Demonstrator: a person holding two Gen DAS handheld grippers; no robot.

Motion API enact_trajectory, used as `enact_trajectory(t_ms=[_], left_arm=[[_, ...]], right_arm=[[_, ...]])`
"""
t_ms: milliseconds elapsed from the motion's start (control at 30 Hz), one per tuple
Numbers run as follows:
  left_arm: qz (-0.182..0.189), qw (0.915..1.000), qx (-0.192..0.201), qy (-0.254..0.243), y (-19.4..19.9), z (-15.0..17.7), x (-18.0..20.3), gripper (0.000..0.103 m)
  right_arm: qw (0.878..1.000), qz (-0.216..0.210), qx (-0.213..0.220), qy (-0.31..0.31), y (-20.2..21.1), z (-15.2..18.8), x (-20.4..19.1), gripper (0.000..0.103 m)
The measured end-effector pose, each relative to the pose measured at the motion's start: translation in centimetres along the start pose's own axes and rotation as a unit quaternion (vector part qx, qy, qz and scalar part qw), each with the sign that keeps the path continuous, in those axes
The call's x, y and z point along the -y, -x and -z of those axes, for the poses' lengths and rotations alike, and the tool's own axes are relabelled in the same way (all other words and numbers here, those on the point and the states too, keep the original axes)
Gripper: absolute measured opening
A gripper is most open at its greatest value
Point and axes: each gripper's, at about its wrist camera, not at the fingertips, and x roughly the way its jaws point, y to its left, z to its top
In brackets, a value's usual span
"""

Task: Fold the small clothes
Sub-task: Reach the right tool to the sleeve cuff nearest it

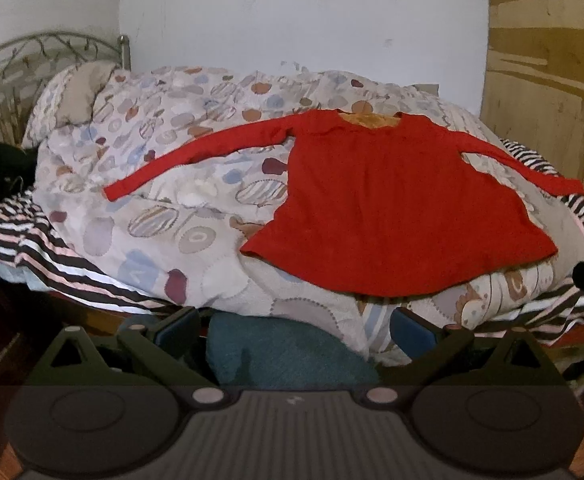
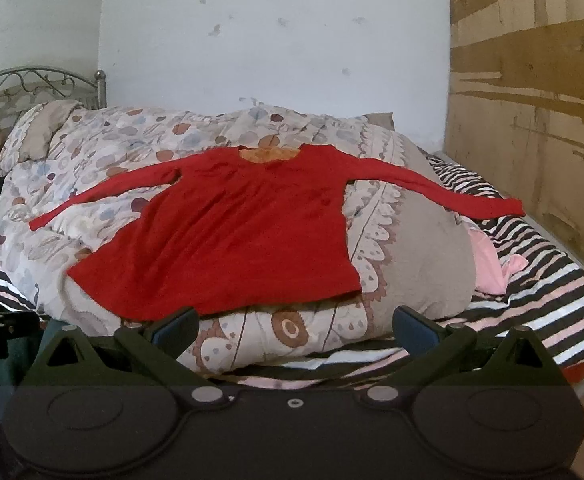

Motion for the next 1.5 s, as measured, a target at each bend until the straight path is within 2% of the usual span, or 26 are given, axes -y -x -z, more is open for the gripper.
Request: enact_trajectory(t_ms=[133,233,533,667,800,1033,1200,1300,1433,1500], left_arm=[[0.003,0.9997,-0.018,0.017,-1.7,-2.6,-0.5,0.103],[0.002,0.9994,-0.016,0.031,-2.9,-5.3,-0.9,0.103],[0.005,0.9997,0.001,0.026,-7.2,-12.2,-0.2,0.103],[0.016,0.9993,-0.01,0.033,-9.6,-14.7,0.2,0.103],[0.035,0.9985,-0.027,0.033,-12.4,-16.6,0.3,0.103],[0.035,0.9984,-0.045,-0.004,-17.4,-19.0,1.0,0.103],[0.041,0.9972,-0.061,-0.01,-21.2,-20.0,1.1,0.103],[0.042,0.9974,-0.057,-0.01,-23.3,-20.1,1.4,0.103],[0.047,0.9983,-0.027,0.021,-24.7,-19.8,1.4,0.103],[0.053,0.9976,-0.005,0.045,-24.8,-19.4,1.2,0.103]], right_arm=[[1.0,-0.003,-0.002,-0.001,-1.1,-1.6,0.3,0.103],[1.0,0.005,-0.006,-0.01,-2.3,-3.4,0.8,0.103],[0.998,0.058,-0.026,-0.017,-7.1,-8.6,3.1,0.103],[0.995,0.081,-0.042,-0.028,-10.0,-10.5,4.5,0.103],[0.993,0.1,-0.049,-0.038,-12.7,-11.7,5.5,0.103],[0.986,0.129,-0.06,-0.081,-17.2,-12.3,7.4,0.103],[0.979,0.156,-0.078,-0.102,-20.9,-11.9,8.8,0.103],[0.978,0.156,-0.066,-0.123,-22.6,-11.7,10.1,0.103],[0.977,0.146,0.012,-0.152,-24.6,-11.6,13.9,0.103],[0.975,0.15,0.027,-0.163,-26.2,-12.0,16.7,0.103]])
